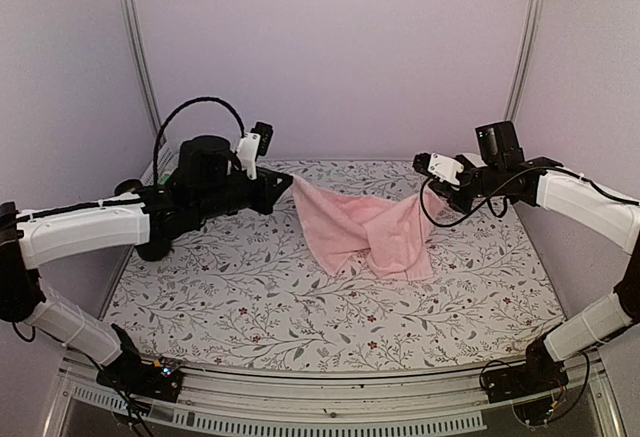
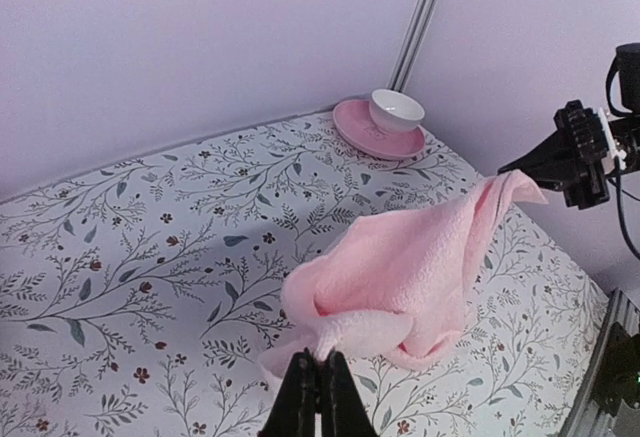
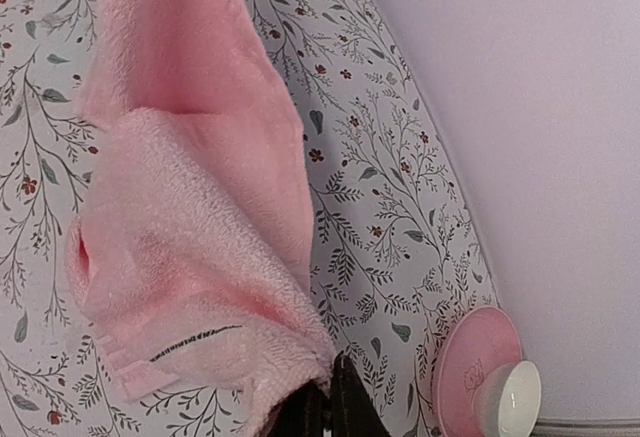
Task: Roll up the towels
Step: Pick up the towel from the center of the board.
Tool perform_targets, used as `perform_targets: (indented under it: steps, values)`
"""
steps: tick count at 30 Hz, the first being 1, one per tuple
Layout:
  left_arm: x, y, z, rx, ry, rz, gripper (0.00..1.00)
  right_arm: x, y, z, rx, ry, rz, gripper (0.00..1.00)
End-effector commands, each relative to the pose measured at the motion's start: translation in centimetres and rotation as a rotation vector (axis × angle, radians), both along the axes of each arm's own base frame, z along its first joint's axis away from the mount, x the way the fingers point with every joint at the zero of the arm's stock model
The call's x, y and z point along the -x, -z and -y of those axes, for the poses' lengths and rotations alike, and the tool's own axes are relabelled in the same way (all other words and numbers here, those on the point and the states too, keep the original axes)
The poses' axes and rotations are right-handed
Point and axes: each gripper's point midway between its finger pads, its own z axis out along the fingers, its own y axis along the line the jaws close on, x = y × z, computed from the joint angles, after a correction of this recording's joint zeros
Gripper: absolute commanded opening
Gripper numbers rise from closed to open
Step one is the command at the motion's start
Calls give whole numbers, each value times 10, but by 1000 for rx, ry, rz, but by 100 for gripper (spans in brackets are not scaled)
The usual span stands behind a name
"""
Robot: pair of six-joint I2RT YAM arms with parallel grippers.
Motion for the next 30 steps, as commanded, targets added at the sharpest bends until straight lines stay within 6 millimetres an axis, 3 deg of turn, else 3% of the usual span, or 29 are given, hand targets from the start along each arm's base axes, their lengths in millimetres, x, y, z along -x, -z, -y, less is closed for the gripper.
perform_targets:
  steps: [1,7,9,12,19,30]
  values:
    - [7,38,-11,-149,-4,-39,0,23,26,-6,59,-124,-83,4]
    - [17,87,-17,-333,-21,-104,0,-19,75,-10,134,32,-181,10]
    - [18,94,-24,-366,-47,-103,0,-34,94,-8,142,113,-228,20]
    - [19,102,-32,-391,-81,-107,0,-52,105,-6,137,203,-251,37]
    - [19,125,-36,-396,-106,-105,0,-61,101,15,141,298,-236,64]
    - [21,139,-31,-413,-91,-113,0,-67,72,60,93,393,-222,82]
